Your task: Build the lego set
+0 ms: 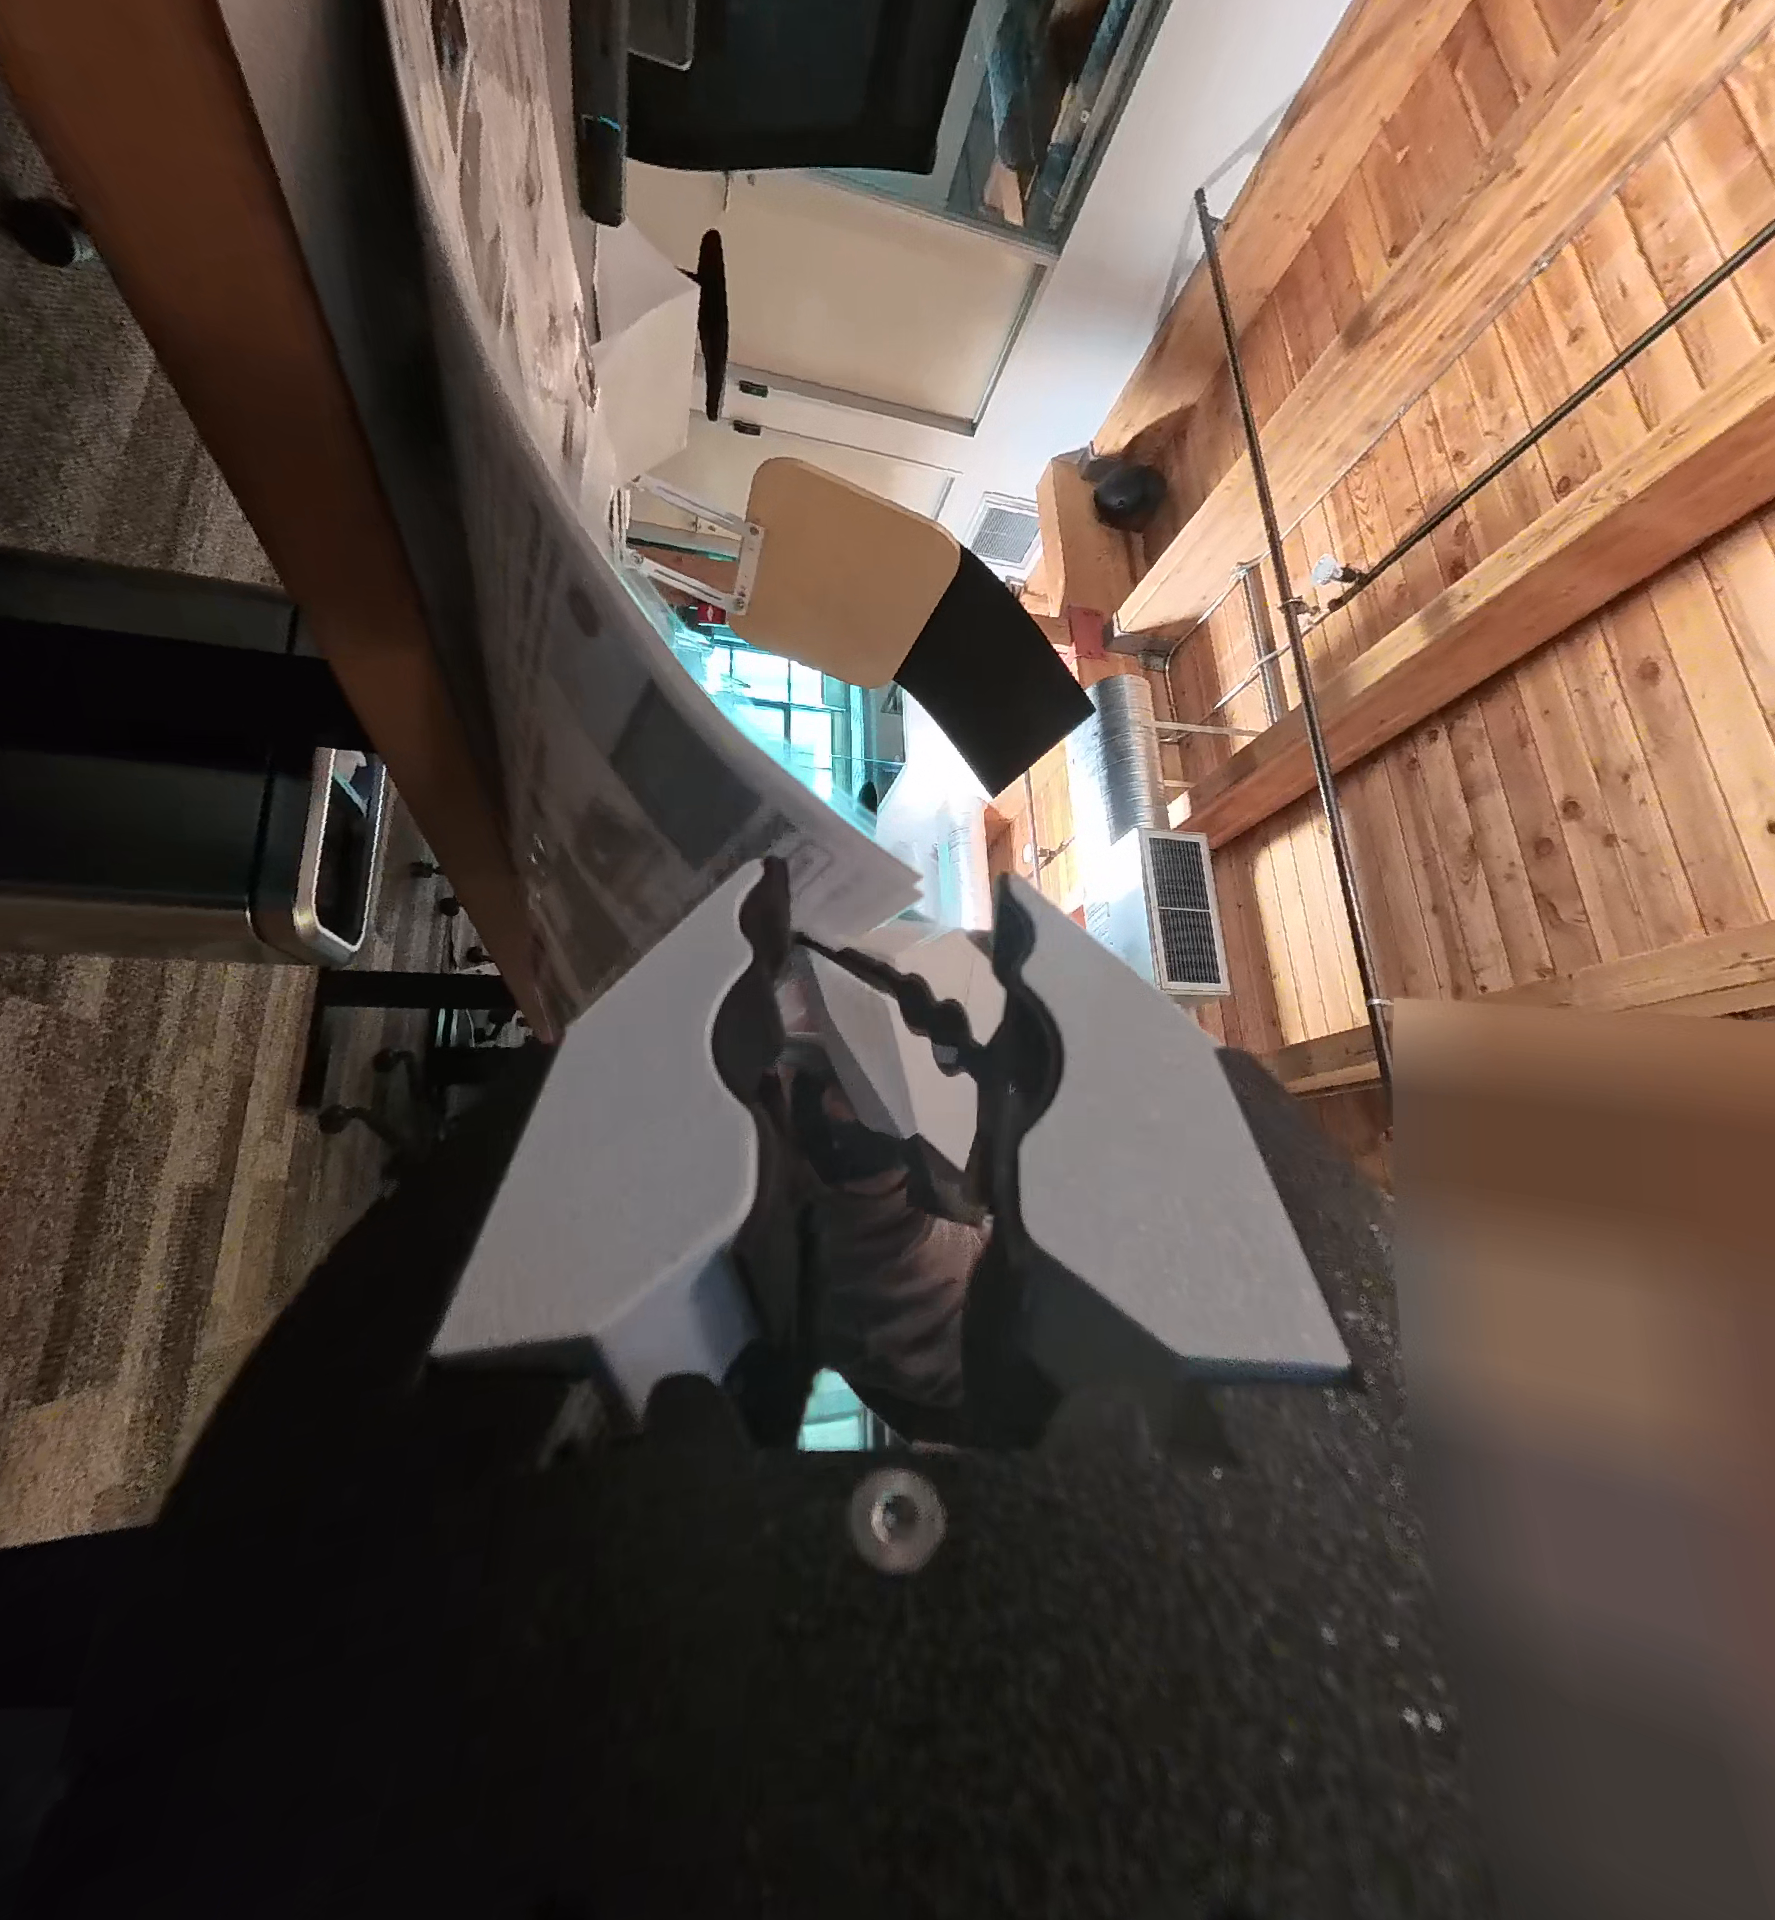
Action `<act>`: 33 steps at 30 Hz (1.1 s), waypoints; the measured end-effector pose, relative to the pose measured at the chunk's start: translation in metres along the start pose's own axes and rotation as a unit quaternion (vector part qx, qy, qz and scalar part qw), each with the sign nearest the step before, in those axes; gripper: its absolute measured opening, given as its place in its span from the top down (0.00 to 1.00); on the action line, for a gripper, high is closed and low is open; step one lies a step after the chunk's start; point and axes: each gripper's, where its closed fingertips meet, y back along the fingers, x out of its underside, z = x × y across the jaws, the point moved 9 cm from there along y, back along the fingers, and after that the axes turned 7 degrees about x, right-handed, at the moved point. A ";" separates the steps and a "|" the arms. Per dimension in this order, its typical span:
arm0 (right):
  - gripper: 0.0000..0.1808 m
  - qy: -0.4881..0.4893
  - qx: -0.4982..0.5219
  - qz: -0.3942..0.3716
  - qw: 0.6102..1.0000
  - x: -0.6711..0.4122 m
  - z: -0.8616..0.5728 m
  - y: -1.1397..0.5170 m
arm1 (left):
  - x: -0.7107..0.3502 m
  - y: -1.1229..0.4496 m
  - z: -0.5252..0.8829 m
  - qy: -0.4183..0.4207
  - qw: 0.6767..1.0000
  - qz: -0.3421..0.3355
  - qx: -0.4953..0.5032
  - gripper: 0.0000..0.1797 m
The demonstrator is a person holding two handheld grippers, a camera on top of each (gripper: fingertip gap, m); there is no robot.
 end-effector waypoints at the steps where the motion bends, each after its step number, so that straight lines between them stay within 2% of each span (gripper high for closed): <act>1: 1.00 0.013 0.003 0.001 1.000 -0.001 0.001 -0.001 | 0.000 0.000 0.000 0.002 1.000 0.001 0.000 0.81; 9: 1.00 0.085 0.019 0.014 0.996 -0.001 0.010 -0.004 | -0.001 0.001 0.001 0.016 1.000 0.006 -0.013 0.84; 16: 0.99 0.092 0.019 0.022 0.995 -0.002 0.013 -0.007 | -0.001 0.002 0.006 0.022 0.999 -0.004 -0.025 0.88; 20: 0.97 0.041 0.007 0.022 0.999 -0.001 0.012 -0.006 | 0.000 0.003 0.009 0.029 0.999 -0.019 -0.008 0.93; 27: 0.90 -0.153 -0.053 -0.001 0.987 0.000 -0.004 -0.008 | 0.001 0.006 0.008 0.016 0.999 -0.043 0.008 0.99; 33: 0.90 -0.113 -0.031 -0.021 0.993 -0.007 -0.003 -0.006 | -0.002 0.003 0.002 -0.004 0.999 -0.037 0.008 0.99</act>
